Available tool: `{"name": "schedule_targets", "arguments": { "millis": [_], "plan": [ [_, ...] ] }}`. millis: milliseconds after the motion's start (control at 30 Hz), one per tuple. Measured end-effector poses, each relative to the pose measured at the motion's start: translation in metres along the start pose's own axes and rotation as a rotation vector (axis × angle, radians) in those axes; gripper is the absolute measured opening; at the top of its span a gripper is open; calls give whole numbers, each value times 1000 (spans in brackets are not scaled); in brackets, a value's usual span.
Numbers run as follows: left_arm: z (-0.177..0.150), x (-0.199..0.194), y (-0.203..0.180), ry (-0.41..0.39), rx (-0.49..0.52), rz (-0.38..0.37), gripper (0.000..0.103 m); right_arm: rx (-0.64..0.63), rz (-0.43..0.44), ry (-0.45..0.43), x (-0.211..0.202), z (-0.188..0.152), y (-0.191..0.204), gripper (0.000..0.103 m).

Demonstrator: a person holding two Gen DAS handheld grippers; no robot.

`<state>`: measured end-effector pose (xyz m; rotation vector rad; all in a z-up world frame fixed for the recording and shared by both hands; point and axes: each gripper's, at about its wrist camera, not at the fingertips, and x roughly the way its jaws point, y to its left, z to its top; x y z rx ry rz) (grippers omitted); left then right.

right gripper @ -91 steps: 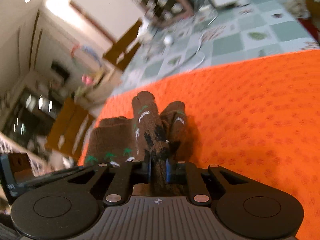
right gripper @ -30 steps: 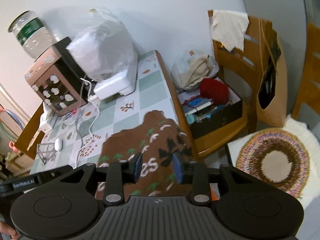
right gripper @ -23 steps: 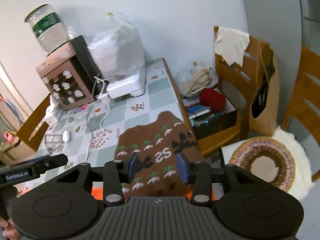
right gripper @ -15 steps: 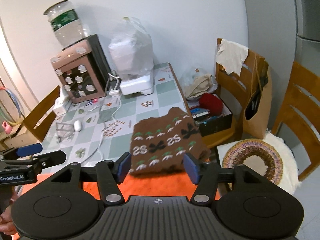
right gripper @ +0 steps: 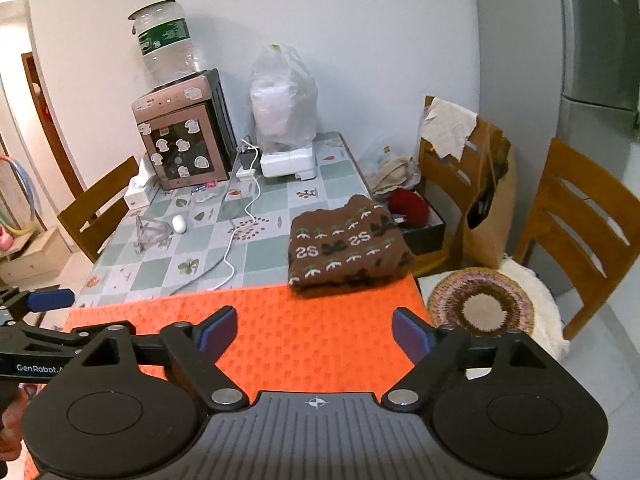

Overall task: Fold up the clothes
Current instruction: 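Open the left gripper, release the vest, and withdraw both grippers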

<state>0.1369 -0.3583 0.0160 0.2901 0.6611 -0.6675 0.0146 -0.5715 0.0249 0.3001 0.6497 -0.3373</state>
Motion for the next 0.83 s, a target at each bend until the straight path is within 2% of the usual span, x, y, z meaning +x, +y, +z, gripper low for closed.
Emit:
{"name": "schedule_targets", "arguments": {
  "millis": [267,500,667,833],
  "plan": [
    [-48,-39,7,25,-28,-1,103,-63,-51,-5,-25,-45,29,102],
    [-81,-58,13,36,-46,55,103,-71,-46,17,-23,-77,43,102],
    [-95,-55,17,61,-64,97,103,-49,-20,54,-14,-94,45,102],
    [-107,-54,19,79,-86,108,103,-63,-12,80,-5,-103,48,102]
  ]
}}
